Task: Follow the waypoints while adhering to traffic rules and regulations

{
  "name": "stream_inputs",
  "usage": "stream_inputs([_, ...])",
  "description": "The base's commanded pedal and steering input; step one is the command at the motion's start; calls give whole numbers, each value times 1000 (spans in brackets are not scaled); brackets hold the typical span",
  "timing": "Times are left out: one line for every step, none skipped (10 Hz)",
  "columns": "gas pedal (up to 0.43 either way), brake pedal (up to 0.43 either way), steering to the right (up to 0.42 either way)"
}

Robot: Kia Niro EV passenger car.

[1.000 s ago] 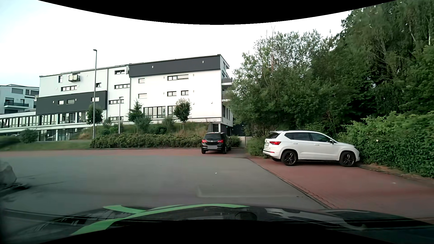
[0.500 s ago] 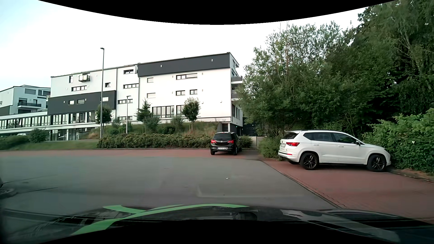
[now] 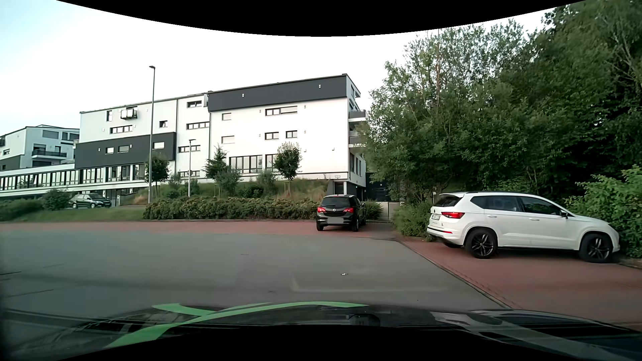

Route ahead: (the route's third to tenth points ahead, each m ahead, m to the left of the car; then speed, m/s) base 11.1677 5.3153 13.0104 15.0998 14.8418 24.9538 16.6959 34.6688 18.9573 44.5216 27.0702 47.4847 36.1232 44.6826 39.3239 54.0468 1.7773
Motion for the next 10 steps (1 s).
stream_inputs([0,0,-8])
stream_inputs([8,0,-8])
stream_inputs([39,0,-5])
stream_inputs([47,0,-4])
stream_inputs([59,0,-1])
stream_inputs([59,0,1])
stream_inputs([47,0,2])
stream_inputs([47,0,3])
stream_inputs([39,0,6])
stream_inputs([39,0,10])
